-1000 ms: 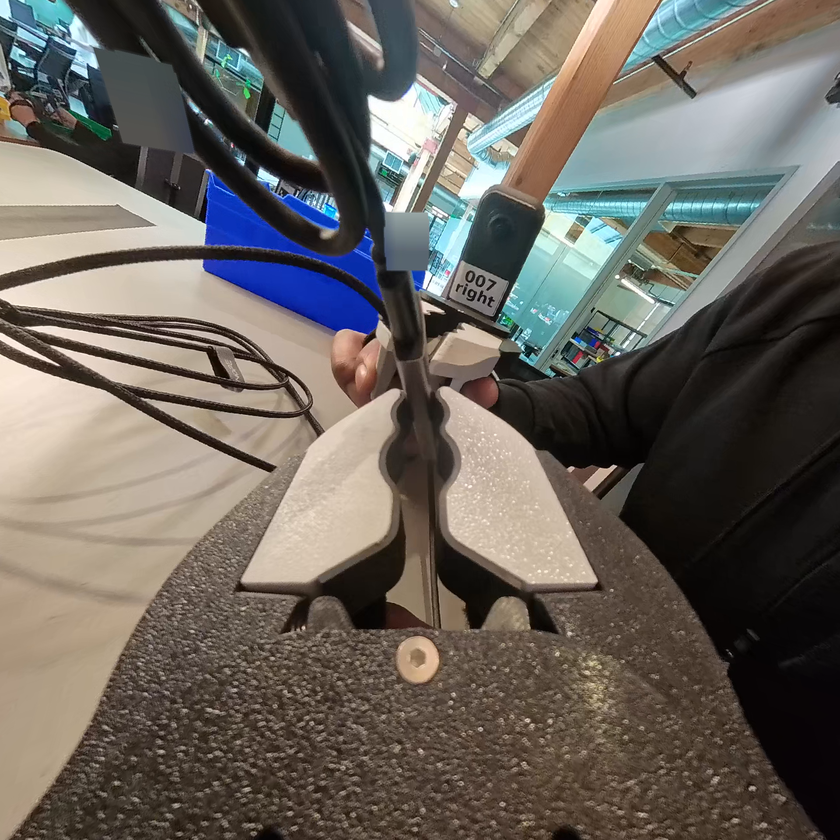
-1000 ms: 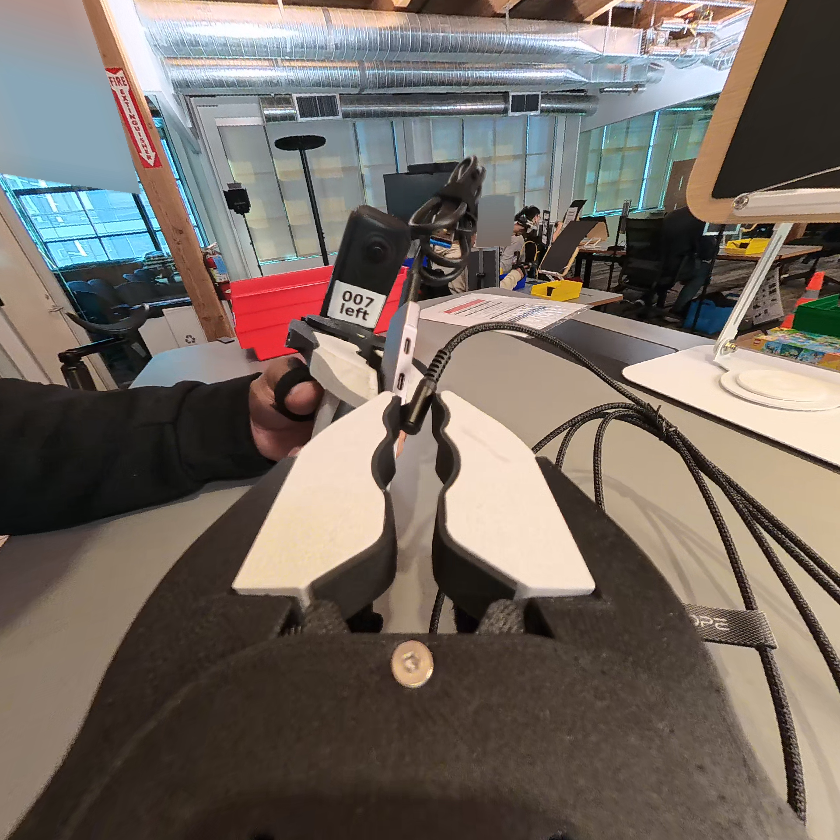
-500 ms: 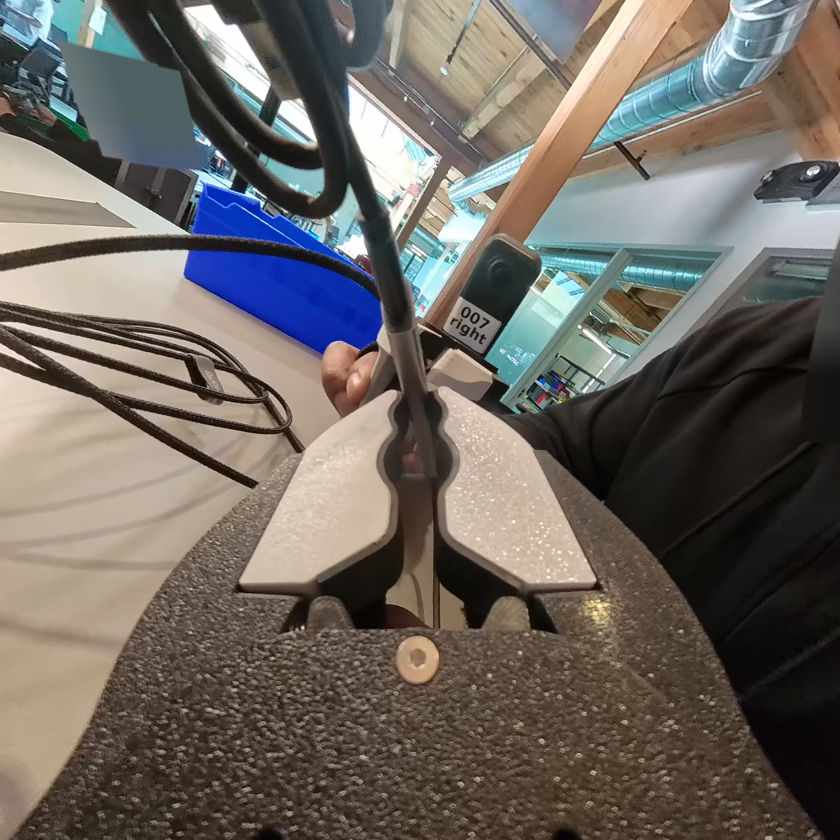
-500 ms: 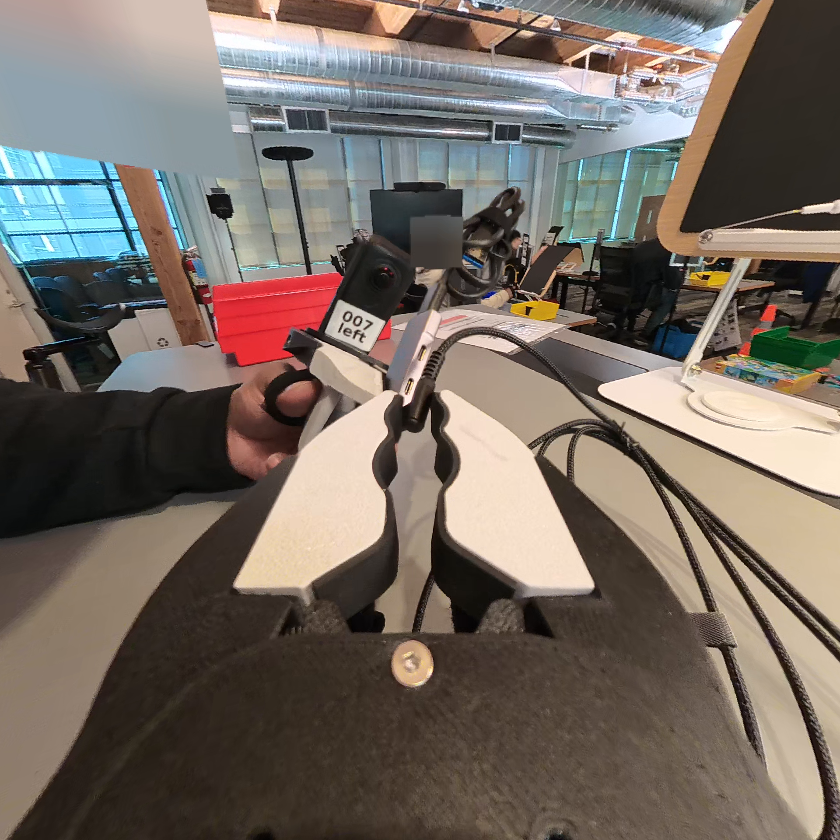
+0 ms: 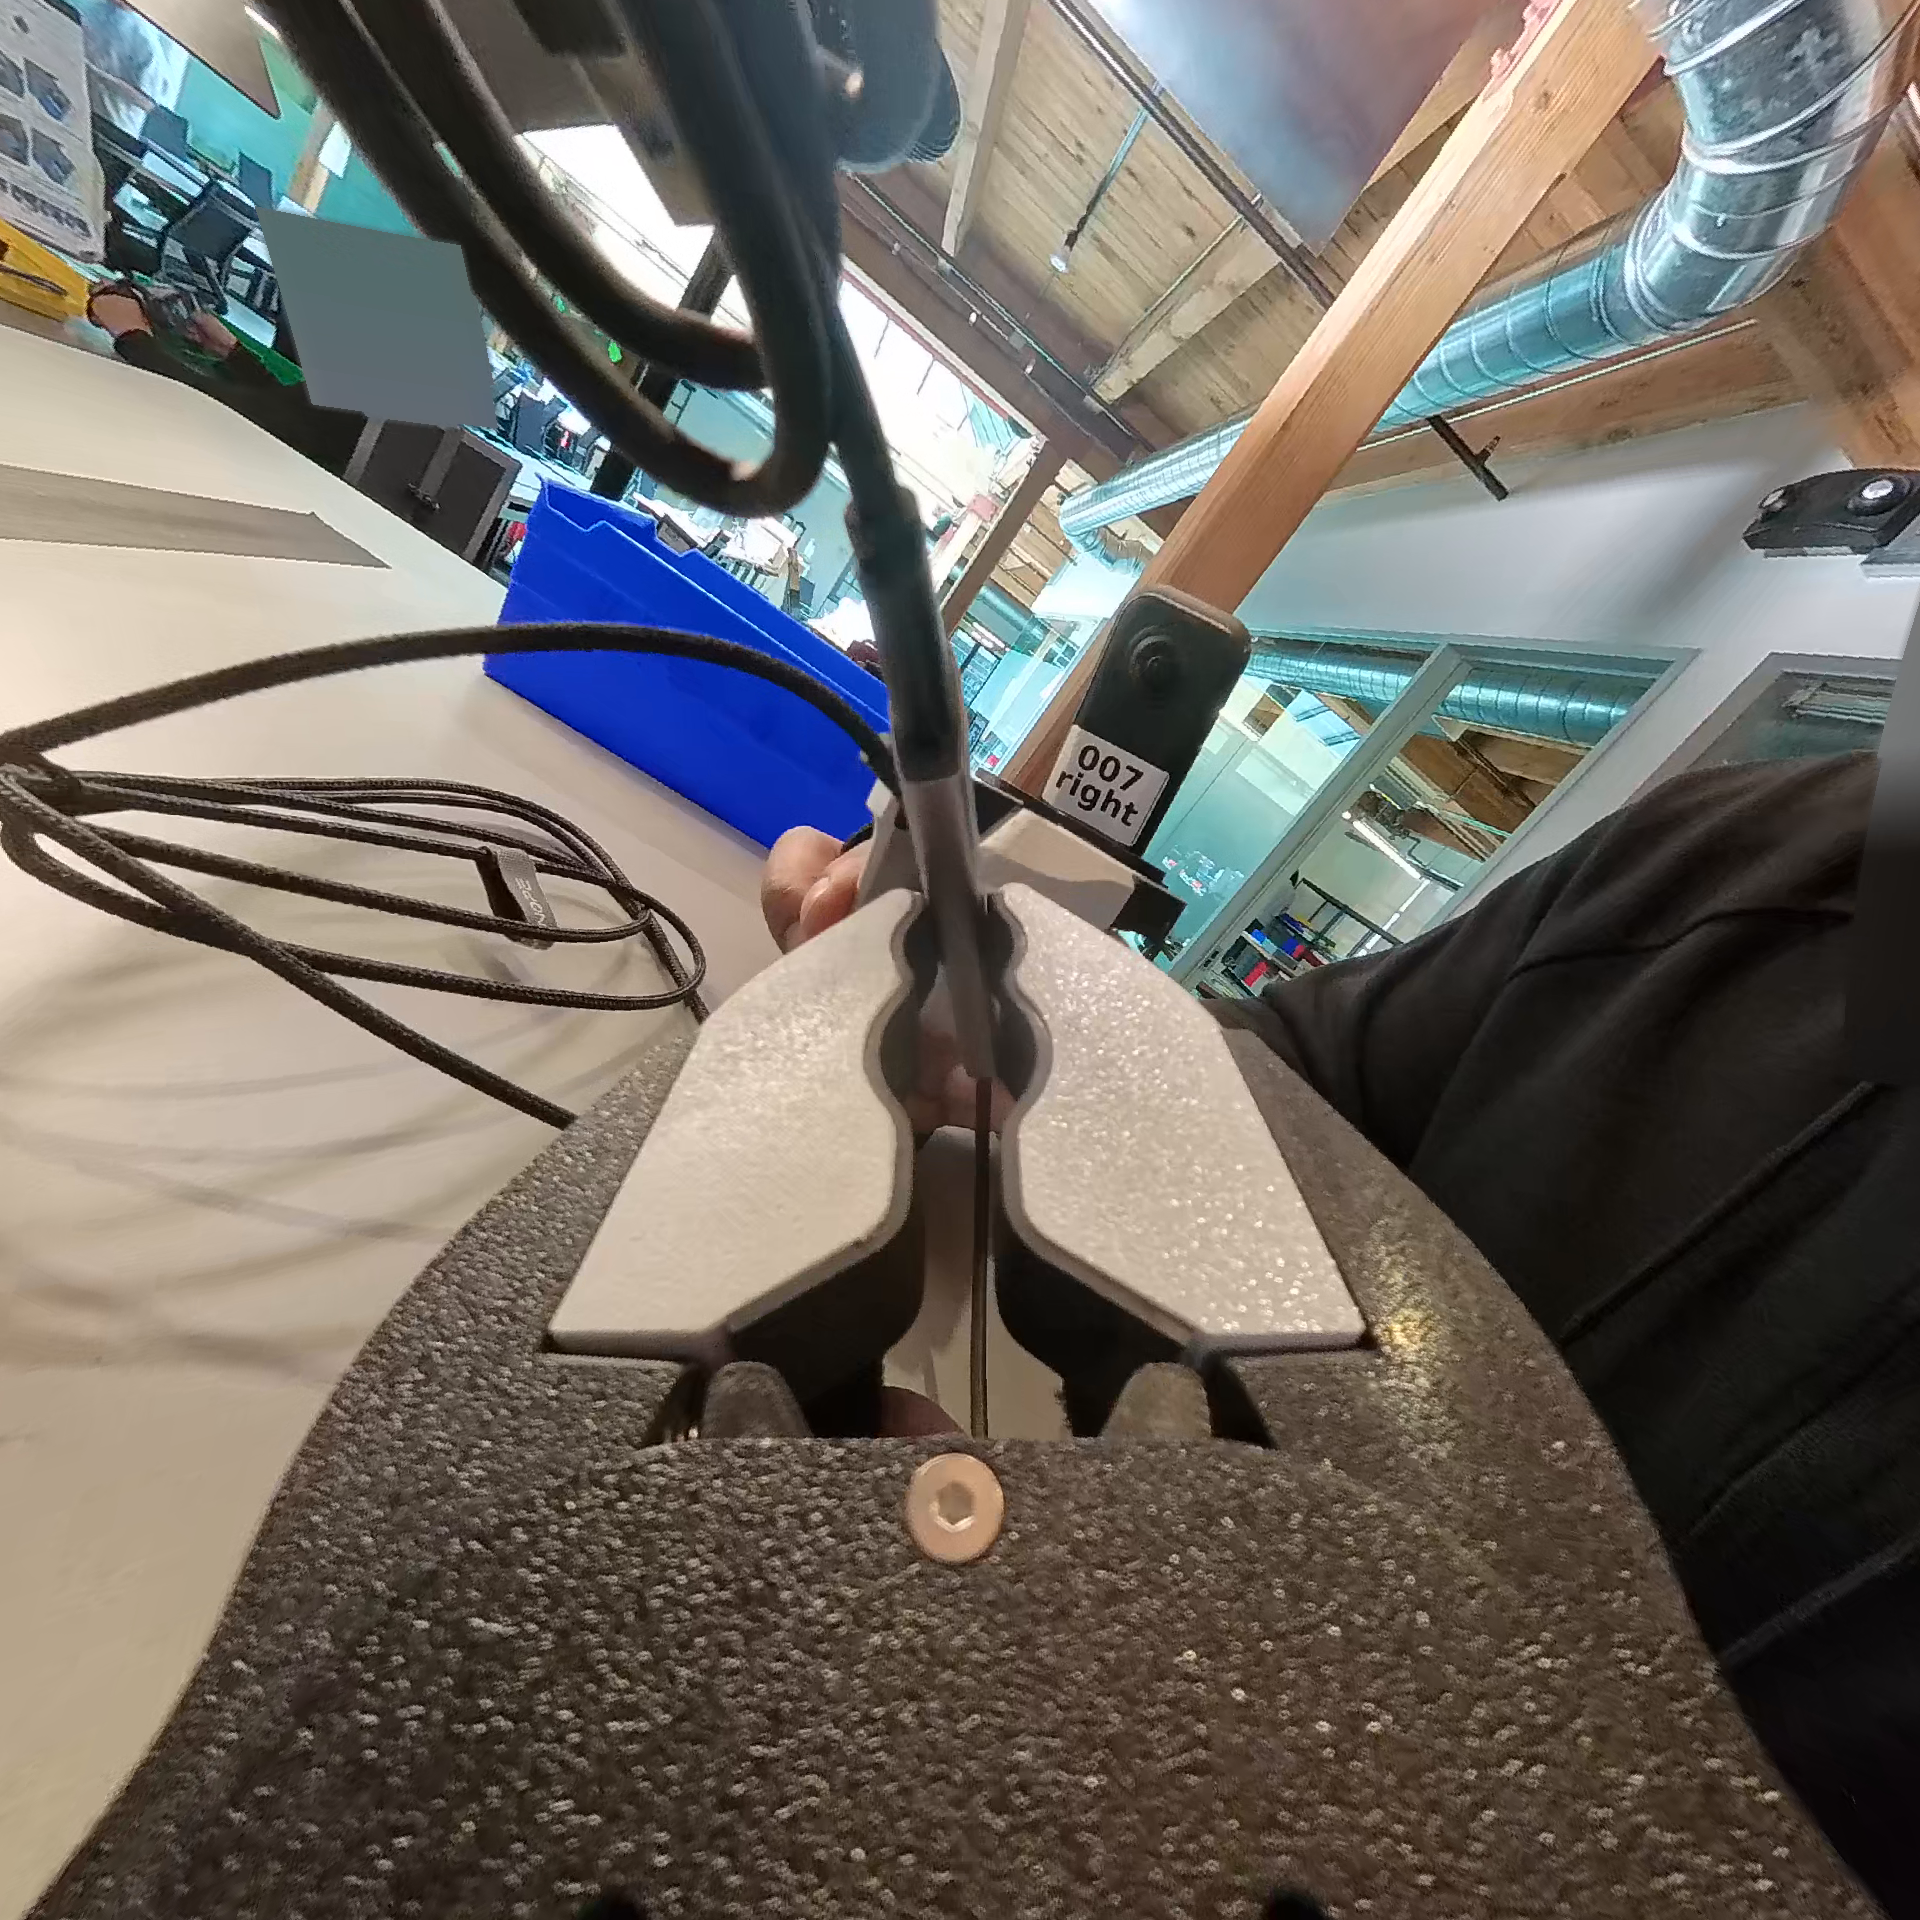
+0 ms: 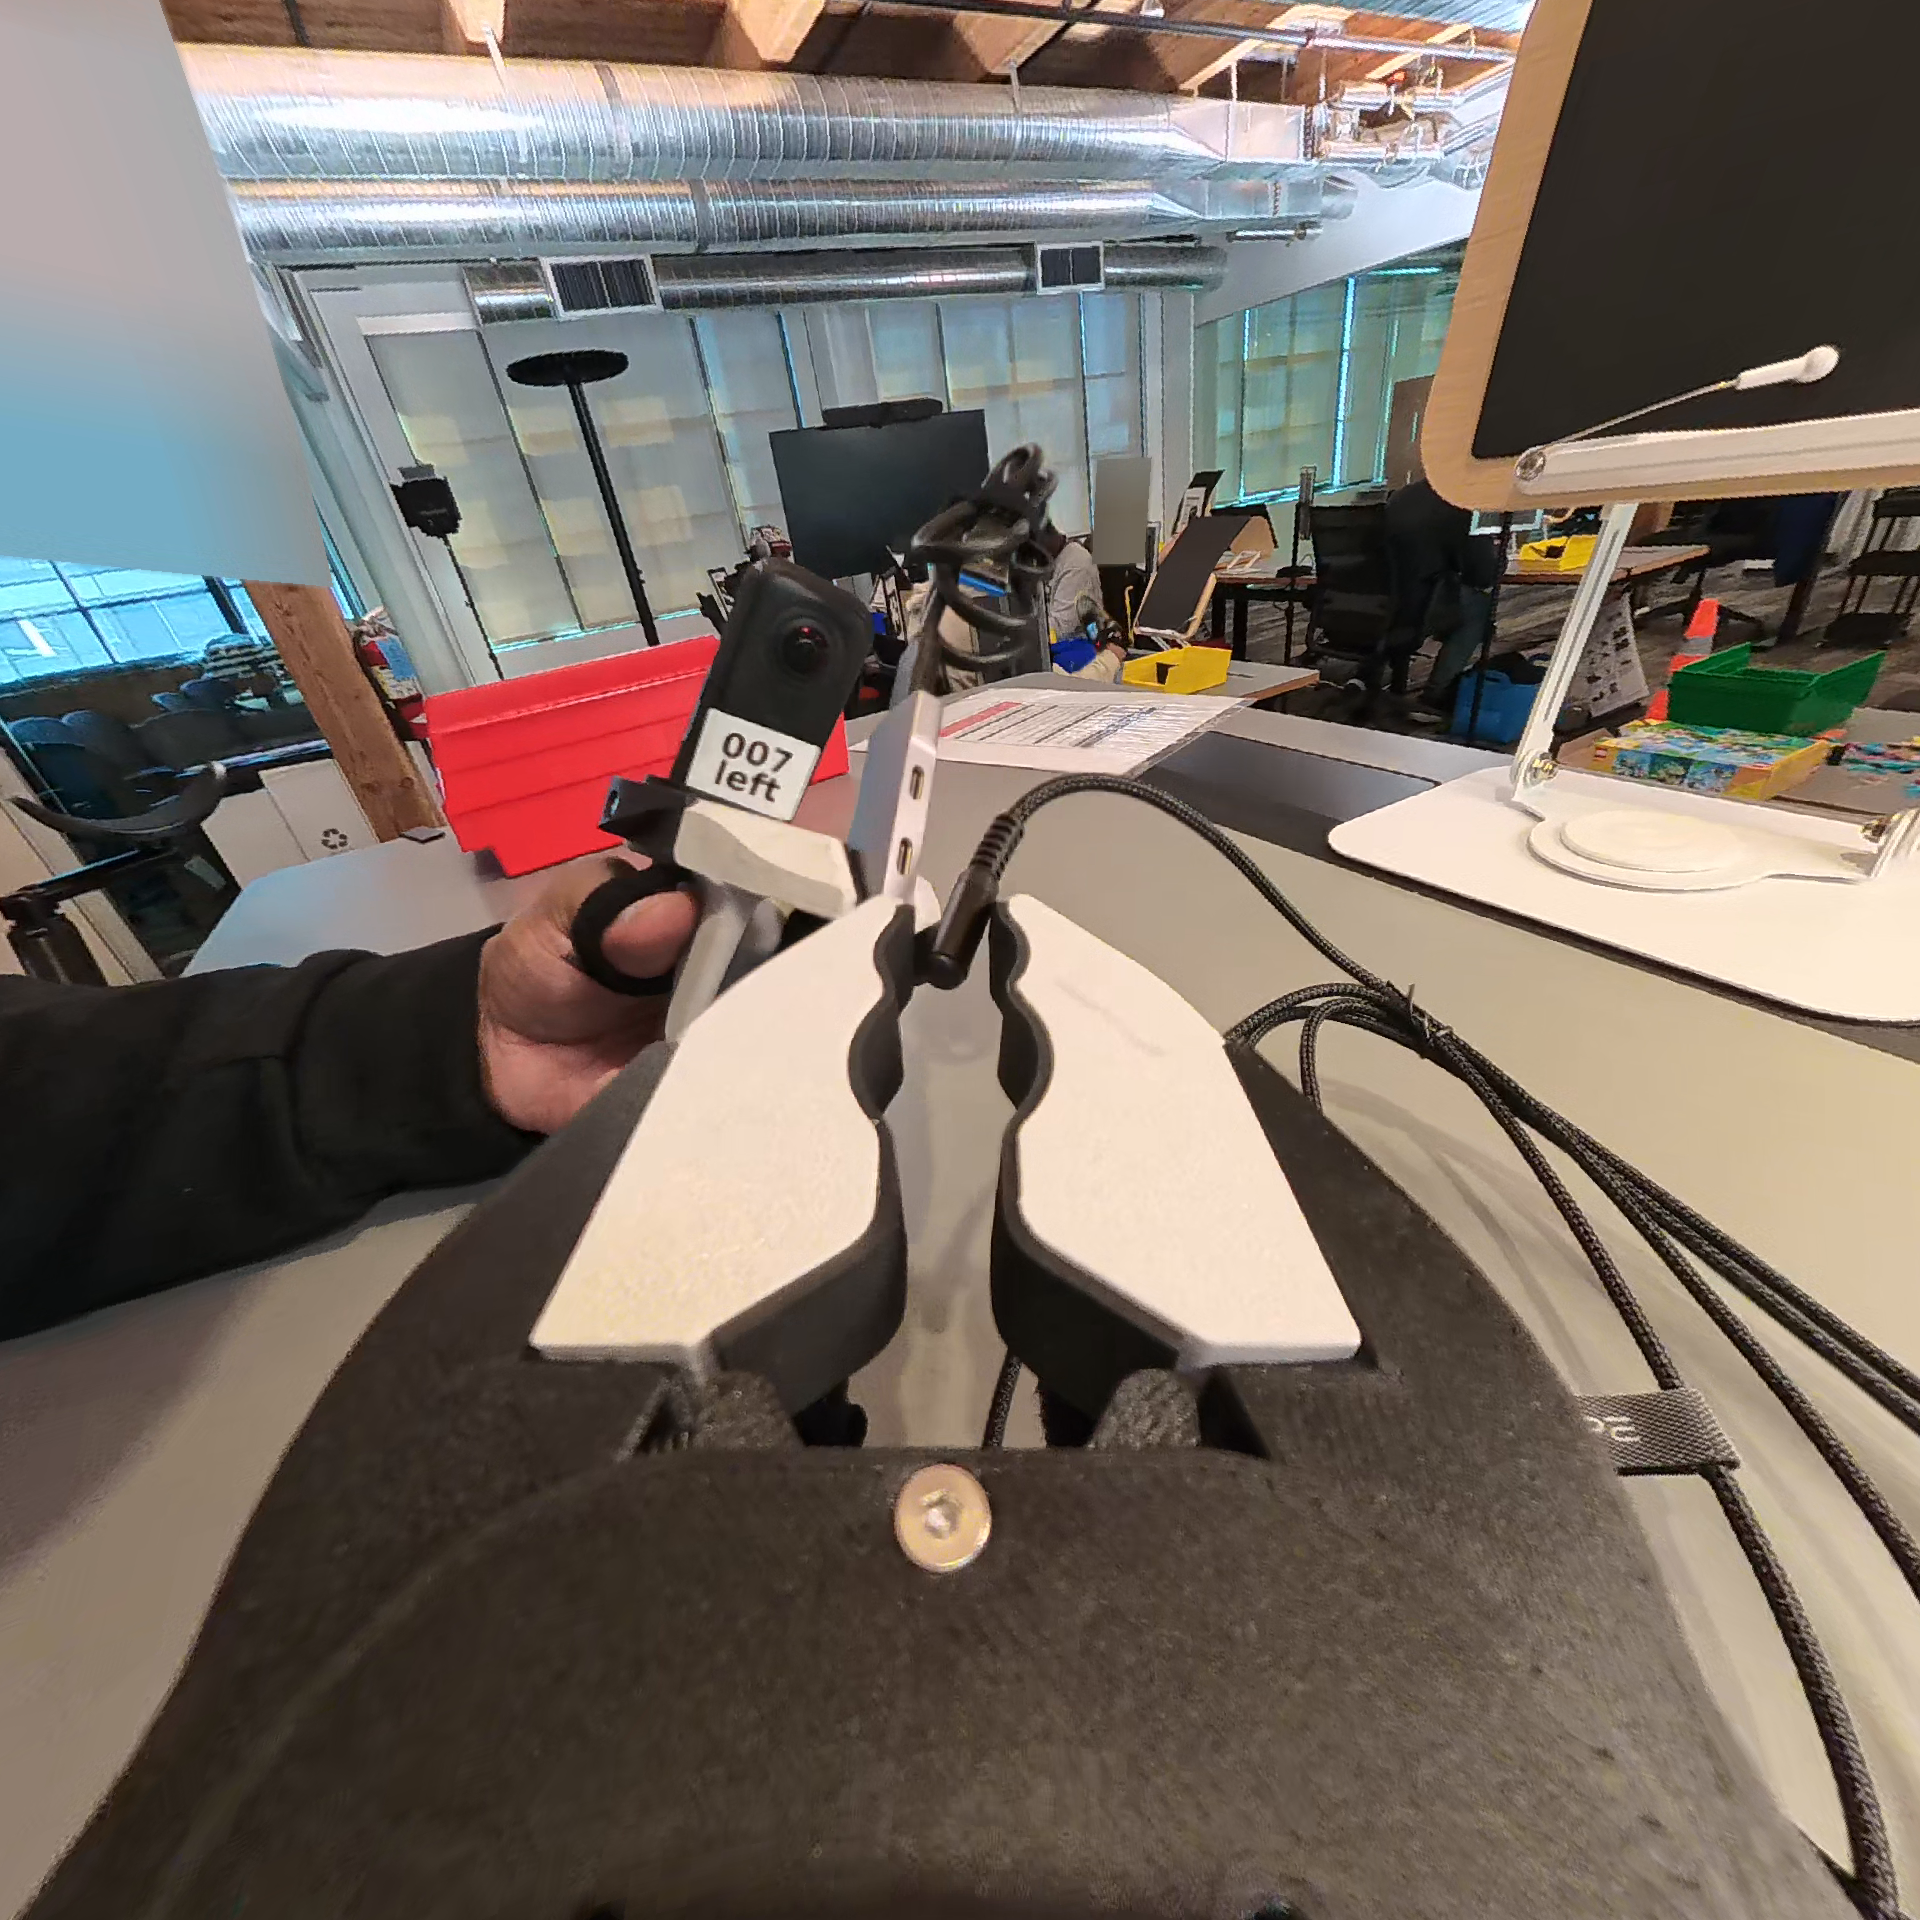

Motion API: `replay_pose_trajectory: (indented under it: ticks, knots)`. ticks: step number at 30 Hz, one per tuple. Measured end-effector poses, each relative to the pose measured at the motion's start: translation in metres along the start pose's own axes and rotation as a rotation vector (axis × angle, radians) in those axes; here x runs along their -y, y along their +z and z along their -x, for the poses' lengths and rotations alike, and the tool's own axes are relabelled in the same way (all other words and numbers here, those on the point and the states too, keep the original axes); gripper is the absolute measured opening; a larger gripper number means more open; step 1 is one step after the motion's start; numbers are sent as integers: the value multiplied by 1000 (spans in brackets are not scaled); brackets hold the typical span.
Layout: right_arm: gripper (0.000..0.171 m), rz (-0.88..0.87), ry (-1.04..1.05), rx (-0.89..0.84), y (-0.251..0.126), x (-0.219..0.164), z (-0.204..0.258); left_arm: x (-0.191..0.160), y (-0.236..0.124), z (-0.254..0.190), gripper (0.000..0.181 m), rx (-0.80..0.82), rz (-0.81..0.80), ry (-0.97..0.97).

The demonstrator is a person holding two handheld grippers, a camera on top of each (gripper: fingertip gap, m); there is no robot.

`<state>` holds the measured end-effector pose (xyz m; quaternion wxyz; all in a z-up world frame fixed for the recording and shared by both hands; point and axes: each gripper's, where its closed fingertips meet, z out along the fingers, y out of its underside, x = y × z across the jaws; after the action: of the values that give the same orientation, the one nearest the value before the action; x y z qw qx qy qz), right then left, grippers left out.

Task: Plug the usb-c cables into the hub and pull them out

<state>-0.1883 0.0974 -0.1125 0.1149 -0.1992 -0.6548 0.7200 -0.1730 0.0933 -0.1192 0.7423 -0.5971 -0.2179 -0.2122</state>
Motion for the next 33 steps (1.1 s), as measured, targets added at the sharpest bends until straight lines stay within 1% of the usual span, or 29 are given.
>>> replay_pose_trajectory:
  ticks: [4,10,15,24,28,33]
  knots:
    - [13,-37,48,30,-1,5,2,1,0,-2,10,-29,-13,-37]
    - [13,-43,35,55,-3,8,6,0,1,-4,10,-53,-11,-75]
    - [13,-2,101,72,-4,4,1,-7,4,-5,10,-44,42,-64]
    - [13,15,179,131,-2,0,7,-12,1,-6,10,-61,69,-138]
    - [14,72,214,209,-1,-5,15,-19,1,-13,9,-102,121,-151]
    - [14,64,230,226,-2,-5,17,-29,6,-18,10,-118,185,-146]
